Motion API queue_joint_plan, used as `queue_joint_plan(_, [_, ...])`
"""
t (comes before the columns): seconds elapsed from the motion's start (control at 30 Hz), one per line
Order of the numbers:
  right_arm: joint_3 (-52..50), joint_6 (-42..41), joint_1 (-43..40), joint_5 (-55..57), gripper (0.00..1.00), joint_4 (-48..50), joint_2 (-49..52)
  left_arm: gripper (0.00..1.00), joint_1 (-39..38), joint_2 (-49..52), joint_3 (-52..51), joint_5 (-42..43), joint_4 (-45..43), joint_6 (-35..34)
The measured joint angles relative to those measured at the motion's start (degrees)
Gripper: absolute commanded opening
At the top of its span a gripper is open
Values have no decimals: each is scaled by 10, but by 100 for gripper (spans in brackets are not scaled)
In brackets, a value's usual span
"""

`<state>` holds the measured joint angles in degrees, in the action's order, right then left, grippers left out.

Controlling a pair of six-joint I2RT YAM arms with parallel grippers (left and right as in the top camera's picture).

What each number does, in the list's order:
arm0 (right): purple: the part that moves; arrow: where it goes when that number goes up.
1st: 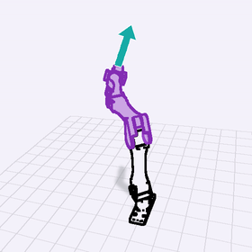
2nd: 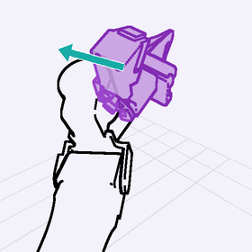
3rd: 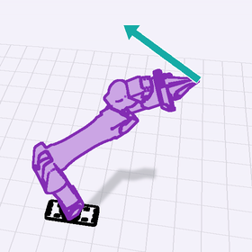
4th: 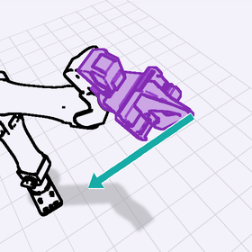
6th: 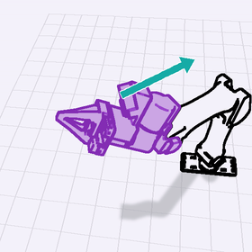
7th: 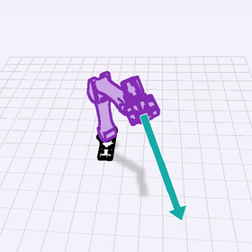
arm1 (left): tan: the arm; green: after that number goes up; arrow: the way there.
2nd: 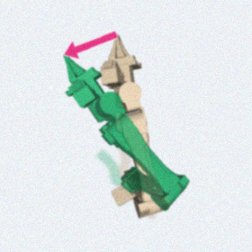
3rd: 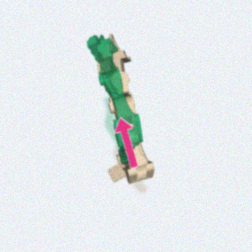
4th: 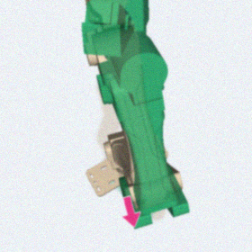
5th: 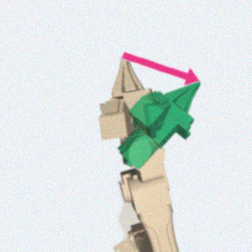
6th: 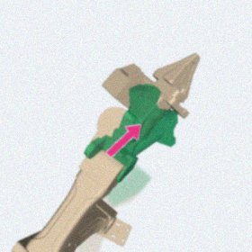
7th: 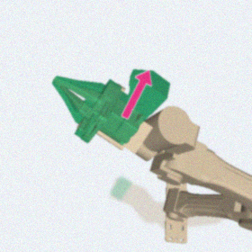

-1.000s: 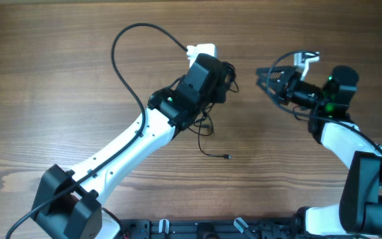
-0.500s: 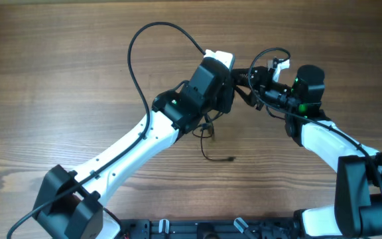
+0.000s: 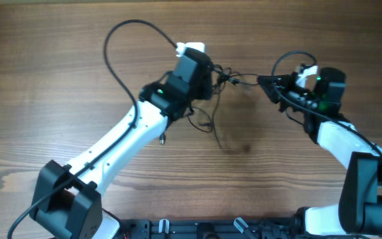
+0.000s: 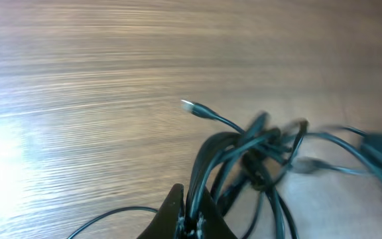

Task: Untangle cables

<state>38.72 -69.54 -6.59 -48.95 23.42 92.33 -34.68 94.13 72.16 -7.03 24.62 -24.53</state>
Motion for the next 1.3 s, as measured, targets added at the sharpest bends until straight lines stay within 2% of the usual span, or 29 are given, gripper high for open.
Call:
queue_joint_plan(0.1, [0, 29, -19, -24, 8, 14, 0, 4, 22, 0, 0, 12, 1, -30])
queue_joint_plan(0.13, [0, 33, -19, -25, 15, 14, 0, 4, 22, 0, 0, 17, 1, -33])
queue_joint_plan(0.2, [0, 49, -19, -26, 38, 12, 0, 4, 22, 0, 0, 32, 3, -37])
queue_joint_plan(0.27, [0, 84, -24, -35, 65, 12, 0, 4, 22, 0, 0, 46, 3, -41])
queue_joint_plan(0.33, [0, 140, -24, -55, 79, 9, 0, 4, 22, 1, 0, 70, 0, -40])
queue_joint_plan(0.4, [0, 223, -18, -93, 85, 0, 0, 4, 23, 8, 0, 120, -20, -27])
queue_joint_plan(0.63, [0, 325, -1, -161, 88, -6, 0, 4, 24, 31, 0, 300, -145, 9])
queue_joint_plan(0.73, [0, 349, -1, -167, 88, -7, 0, 4, 41, 31, 0, 356, -143, 20])
queue_joint_plan(0.97, [0, 365, -1, -179, 87, -7, 0, 4, 175, 31, 0, 567, -149, 19])
queue_joint_plan(1.03, [0, 335, -1, -185, 85, -10, 0, 4, 191, 32, 0, 597, -170, -5])
queue_joint_plan(1.2, [-1, 207, 17, -185, 80, 2, 0, 4, 192, 32, -1, 624, -287, -125])
queue_joint_plan(1.27, [-1, 165, 35, -176, 80, 20, 0, 4, 187, 32, 0, 624, -312, -167])
queue_joint_plan(1.3, [-2, 112, 52, -156, 80, 64, 0, 4, 180, 32, 0, 624, -315, -199])
